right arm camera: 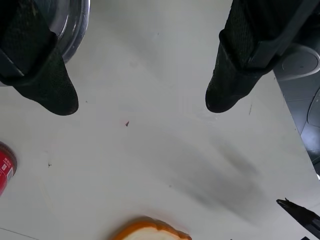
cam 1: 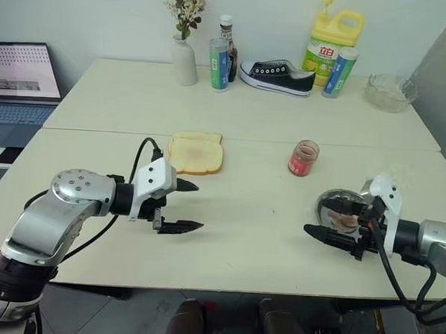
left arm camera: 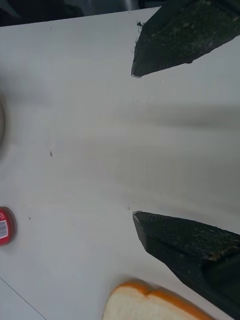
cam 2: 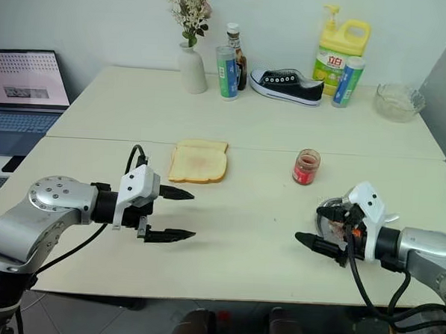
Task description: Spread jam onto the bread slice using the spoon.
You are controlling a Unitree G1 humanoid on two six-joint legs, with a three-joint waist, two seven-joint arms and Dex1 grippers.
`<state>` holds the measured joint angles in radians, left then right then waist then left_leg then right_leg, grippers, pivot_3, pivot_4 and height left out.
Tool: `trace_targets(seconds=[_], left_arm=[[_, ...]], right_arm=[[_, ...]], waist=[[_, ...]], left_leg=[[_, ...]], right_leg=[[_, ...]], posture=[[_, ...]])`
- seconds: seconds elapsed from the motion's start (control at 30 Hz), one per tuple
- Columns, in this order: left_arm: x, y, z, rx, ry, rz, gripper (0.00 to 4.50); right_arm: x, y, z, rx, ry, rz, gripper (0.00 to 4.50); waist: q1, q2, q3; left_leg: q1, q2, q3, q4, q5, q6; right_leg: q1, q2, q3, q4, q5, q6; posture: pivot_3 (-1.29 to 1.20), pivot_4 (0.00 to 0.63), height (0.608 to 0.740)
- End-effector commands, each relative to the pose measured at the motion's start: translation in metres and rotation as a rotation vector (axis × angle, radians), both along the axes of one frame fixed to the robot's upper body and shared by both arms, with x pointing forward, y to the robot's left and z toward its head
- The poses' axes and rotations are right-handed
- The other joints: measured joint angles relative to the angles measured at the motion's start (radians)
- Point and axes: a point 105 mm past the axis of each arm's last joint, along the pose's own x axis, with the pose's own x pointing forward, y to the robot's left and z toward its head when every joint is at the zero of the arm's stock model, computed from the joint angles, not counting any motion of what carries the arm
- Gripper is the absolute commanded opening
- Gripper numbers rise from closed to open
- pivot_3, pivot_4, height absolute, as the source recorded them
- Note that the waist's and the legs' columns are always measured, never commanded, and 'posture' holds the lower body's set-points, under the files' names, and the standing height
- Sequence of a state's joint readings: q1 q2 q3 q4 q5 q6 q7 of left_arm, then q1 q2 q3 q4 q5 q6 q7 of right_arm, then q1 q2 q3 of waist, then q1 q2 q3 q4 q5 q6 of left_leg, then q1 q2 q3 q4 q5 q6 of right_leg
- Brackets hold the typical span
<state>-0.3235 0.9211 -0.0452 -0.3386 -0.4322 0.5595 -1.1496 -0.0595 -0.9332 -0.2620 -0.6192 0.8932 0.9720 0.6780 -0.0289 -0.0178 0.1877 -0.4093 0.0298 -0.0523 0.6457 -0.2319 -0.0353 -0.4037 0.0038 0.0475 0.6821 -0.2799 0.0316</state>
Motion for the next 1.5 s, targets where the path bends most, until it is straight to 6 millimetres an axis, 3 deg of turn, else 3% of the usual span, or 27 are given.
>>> trace_targets(seconds=[0.03, 0.37, 0.5, 0.57, 0.83, 1.1, 1.33, 1.5], left_arm=[[-0.002, 0.0, 0.003, 0.01, -0.027, -0.011, 4.5], [0.01, 0.005, 0.017, -0.128, 0.014, 0.106, 4.5], [0.053, 0.038, 0.034, -0.331, -0.075, 0.442, 4.5], [0.073, 0.058, 0.033, -0.429, -0.067, 0.628, 4.5], [0.106, 0.078, -0.003, -0.586, -0.032, 0.923, 4.5], [0.123, 0.067, -0.038, -0.695, 0.123, 0.961, 4.5], [0.129, 0.048, -0.054, -0.643, 0.193, 0.882, 4.5], [0.134, 0.049, -0.055, -0.62, 0.187, 0.88, 3.32]], right_arm=[[0.0, 0.0, 0.004, -0.006, -0.032, 0.007, 4.45], [0.002, 0.01, 0.006, -0.007, -0.049, 0.058, 4.45], [0.019, 0.035, 0.017, 0.029, -0.157, 0.088, 4.45], [0.023, 0.054, 0.021, 0.058, -0.18, 0.141, 4.45], [0.038, 0.108, 0.014, 0.047, -0.25, 0.287, 4.45], [0.052, 0.122, 0.011, 0.043, -0.298, 0.28, 4.45], [0.058, 0.122, 0.015, 0.046, -0.329, 0.233, 4.45], [0.06, 0.119, 0.017, 0.053, -0.336, 0.188, 4.5]], waist=[[0.0, 0.0, 0.0], [0.0, 0.0, 0.0], [-0.003, 0.0, 0.0], [-0.003, 0.0, 0.0], [0.004, -0.001, -0.001], [0.004, -0.002, -0.001], [0.004, -0.002, -0.001], [0.003, -0.002, -0.001]], left_leg=[[0.0, 0.0, 0.0, 0.0, 0.0, 0.0], [0.0, 0.0, 0.0, 0.0, 0.0, 0.0], [0.001, 0.001, -0.001, 0.001, 0.0, 0.0], [0.001, 0.001, -0.001, 0.001, 0.0, 0.0], [0.0, 0.0, -0.002, 0.001, 0.001, 0.0], [-0.001, -0.002, -0.003, 0.001, 0.001, -0.001], [-0.001, -0.002, -0.003, 0.001, 0.002, -0.002], [-0.001, -0.002, -0.003, 0.001, 0.002, -0.003]], right_leg=[[0.0, 0.0, 0.0, 0.0, 0.0, 0.0], [0.0, 0.0, 0.0, 0.0, 0.0, 0.0], [0.0, 0.001, 0.0, 0.001, 0.001, 0.0], [0.0, 0.002, 0.0, 0.002, 0.002, 0.0], [0.0, -0.001, -0.001, 0.001, 0.005, -0.005], [0.0, -0.003, -0.003, 0.002, 0.006, -0.005], [-0.001, -0.003, -0.004, 0.003, 0.007, -0.005], [0.0, -0.003, -0.004, 0.003, 0.007, -0.005]], posture=[[0.0, 0.15, 0.74], [0.0, 0.15, 0.74], [0.0, 0.15, 0.74], [0.0, 0.15, 0.74], [0.0, 0.15, 0.74], [0.0, 0.15, 0.74], [0.0, 0.15, 0.74], [0.0, 0.15, 0.74]])
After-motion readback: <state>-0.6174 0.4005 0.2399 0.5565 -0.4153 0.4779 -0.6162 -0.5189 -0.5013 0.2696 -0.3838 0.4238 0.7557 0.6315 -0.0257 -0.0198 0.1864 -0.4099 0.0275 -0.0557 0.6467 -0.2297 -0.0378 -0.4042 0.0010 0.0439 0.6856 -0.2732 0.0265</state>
